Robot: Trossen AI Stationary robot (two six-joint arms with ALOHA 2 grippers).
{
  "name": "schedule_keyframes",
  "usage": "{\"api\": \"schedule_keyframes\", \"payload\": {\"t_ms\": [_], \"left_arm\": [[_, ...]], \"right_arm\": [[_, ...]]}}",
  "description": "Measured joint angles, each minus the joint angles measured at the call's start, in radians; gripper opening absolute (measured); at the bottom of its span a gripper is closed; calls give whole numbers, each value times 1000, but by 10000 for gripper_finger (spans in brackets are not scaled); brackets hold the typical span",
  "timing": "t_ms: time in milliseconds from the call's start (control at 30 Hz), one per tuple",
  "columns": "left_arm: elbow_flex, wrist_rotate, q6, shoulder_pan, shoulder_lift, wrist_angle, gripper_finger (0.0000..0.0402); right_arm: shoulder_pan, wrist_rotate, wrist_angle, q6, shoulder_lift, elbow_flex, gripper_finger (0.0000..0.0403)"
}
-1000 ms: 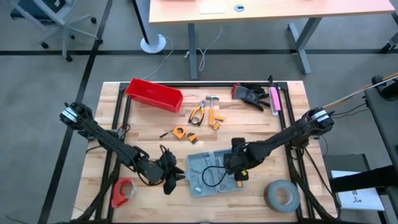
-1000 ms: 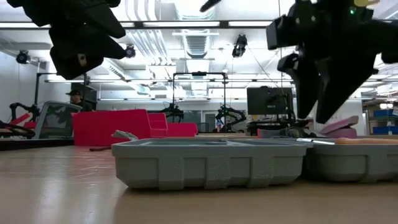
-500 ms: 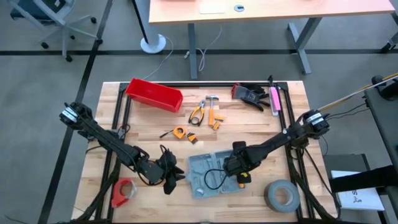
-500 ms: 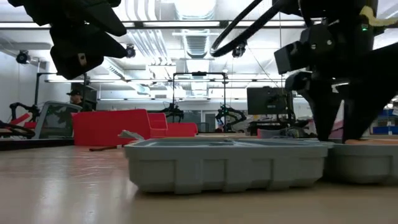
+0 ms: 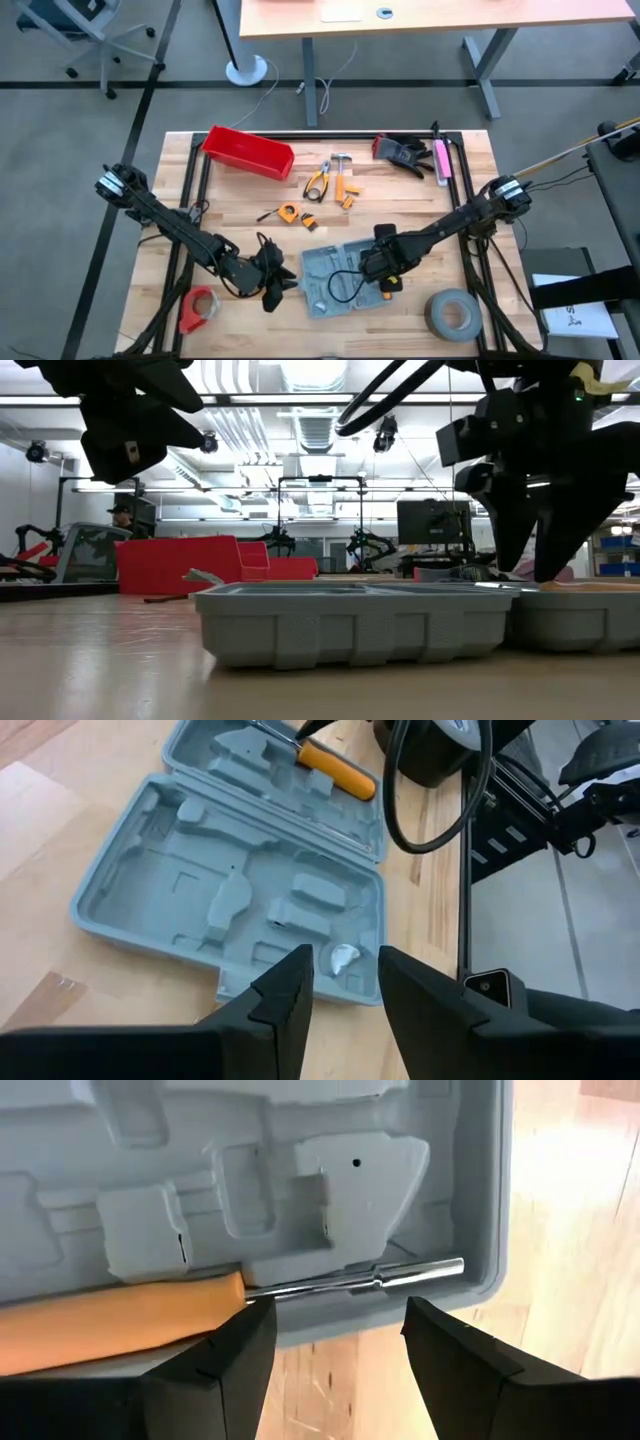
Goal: Prefit tool cases
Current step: Adjust the yellow screwdriver in the prefit tool case
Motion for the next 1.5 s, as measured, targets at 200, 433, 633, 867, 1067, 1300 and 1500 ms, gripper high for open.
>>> {"api": "schedule_keyframes", "payload": {"t_ms": [200,433,633,867,1067,1300,1500], "left_arm": [[0,0,0,0,-1,0,119],[0,4,-1,0,-1,0,119],[0,6,0,0,-1,-1,123],[0,21,-2,0,-6,0,115],[0,21,-3,0,-6,0,119],[0,20,0,0,-6,0,123],[0,20,0,0,-6,-1,117]], "right_arm": [[0,91,-3,-3,0,2,199],[0,-75,62,-24,17,-15,199],[14,-113,86,-26,40,-22,199],[11,-65,37,-35,19,5,199],[11,-35,-13,-27,-3,8,199],[33,-119,1,-1,-7,8,199],[64,-175,61,5,-7,8,199]]}}
